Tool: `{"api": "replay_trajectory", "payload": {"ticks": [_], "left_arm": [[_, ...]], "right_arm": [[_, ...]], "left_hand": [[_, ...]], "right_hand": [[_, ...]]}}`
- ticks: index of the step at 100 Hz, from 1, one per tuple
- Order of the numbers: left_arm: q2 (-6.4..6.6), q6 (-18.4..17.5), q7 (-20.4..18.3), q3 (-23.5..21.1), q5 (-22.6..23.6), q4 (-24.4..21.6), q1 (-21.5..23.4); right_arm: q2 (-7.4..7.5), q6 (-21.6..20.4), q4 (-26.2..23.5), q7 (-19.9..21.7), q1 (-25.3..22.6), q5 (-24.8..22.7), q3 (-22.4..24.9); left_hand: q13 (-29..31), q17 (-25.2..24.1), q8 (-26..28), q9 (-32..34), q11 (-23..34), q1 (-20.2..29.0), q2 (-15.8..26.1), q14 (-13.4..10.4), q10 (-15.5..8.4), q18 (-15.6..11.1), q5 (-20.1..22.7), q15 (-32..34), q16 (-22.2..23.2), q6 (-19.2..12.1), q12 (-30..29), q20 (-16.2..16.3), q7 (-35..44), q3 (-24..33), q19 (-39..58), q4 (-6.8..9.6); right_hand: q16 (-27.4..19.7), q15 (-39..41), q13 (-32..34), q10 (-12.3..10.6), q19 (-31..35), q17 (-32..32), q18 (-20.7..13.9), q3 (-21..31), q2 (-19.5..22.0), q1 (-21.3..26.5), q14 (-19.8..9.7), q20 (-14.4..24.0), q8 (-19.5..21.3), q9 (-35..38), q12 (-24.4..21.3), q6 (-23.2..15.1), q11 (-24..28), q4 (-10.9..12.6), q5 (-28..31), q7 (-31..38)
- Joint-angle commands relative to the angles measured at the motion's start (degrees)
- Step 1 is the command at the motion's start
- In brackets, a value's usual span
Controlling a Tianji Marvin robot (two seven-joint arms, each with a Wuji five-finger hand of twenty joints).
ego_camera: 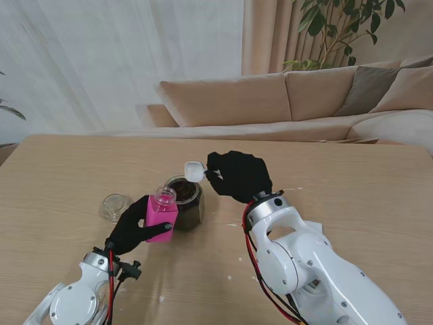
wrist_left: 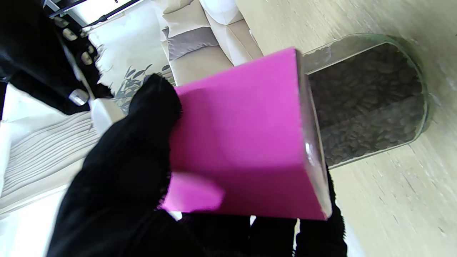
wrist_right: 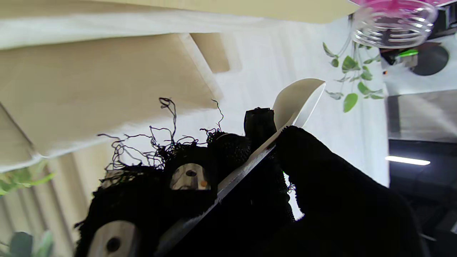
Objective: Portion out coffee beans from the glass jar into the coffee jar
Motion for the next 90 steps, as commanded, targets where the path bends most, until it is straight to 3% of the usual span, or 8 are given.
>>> {"api": "replay_trajectory", "payload": {"ticks": [1,23,47,90], "left_arm": [[0.02,-1.1,-1.1,-0.2,-0.2,-0.2,0.7],[0.26,-5.0,-1.7,-0.8,-0.9,0.4,1.6],[0.51,-6.7,-2.4,-2.3,-0.9,-0.1,3.3],[0.87,-8.3,-3.5,-3.2,-0.8,0.1,4.6]], "right_arm": [[0.2,1.3,-0.5,0.9,-2.5,0.7,0.5],[0.13,2.9,-1.7,1.1,-9.5,7.9,4.2],[-0.42,5.0,0.3,-1.4,-14.5,14.6,3.9],[-0.69,5.1,9.8,-2.0,-14.4,21.7,-0.9]], "left_hand": [[-0.9,0.3,2.7,2.3,5.2,8.7,8.7,-0.2,-4.8,-0.1,2.7,0.6,0.7,-8.0,1.9,0.3,7.4,5.6,1.5,2.76],[-0.8,0.3,2.7,2.6,5.2,8.6,8.5,-0.3,-4.7,-0.2,2.9,0.6,0.7,-8.0,2.0,0.3,7.6,5.7,1.5,2.74],[-0.7,0.3,2.6,2.6,5.1,8.5,8.5,-0.3,-4.7,-0.2,2.9,0.6,0.7,-8.0,2.0,0.2,7.7,5.8,1.3,2.69],[-0.8,0.3,2.5,2.5,5.1,8.5,8.5,-0.2,-4.6,-0.1,2.9,0.5,0.7,-7.9,2.0,0.1,7.7,5.9,1.2,2.66]], "right_hand": [[0.9,2.5,1.2,2.7,17.8,2.3,-7.5,1.0,0.2,2.8,0.8,0.7,0.0,0.4,0.6,0.1,0.3,1.0,-0.6,1.2],[0.8,2.7,1.1,3.2,17.8,2.3,-6.4,0.9,0.1,3.2,1.8,1.4,-0.3,0.2,0.3,0.7,0.4,0.9,-0.6,1.2],[0.3,2.0,1.0,4.1,17.8,2.1,-5.4,1.3,-0.5,3.7,3.0,1.2,-1.2,0.1,-0.5,1.9,0.1,0.9,-0.6,1.5],[0.0,1.5,0.7,4.2,17.8,2.0,-4.5,1.3,-0.4,3.7,3.4,0.6,-1.7,-0.2,-1.1,2.0,0.4,0.8,-0.9,1.9]]}}
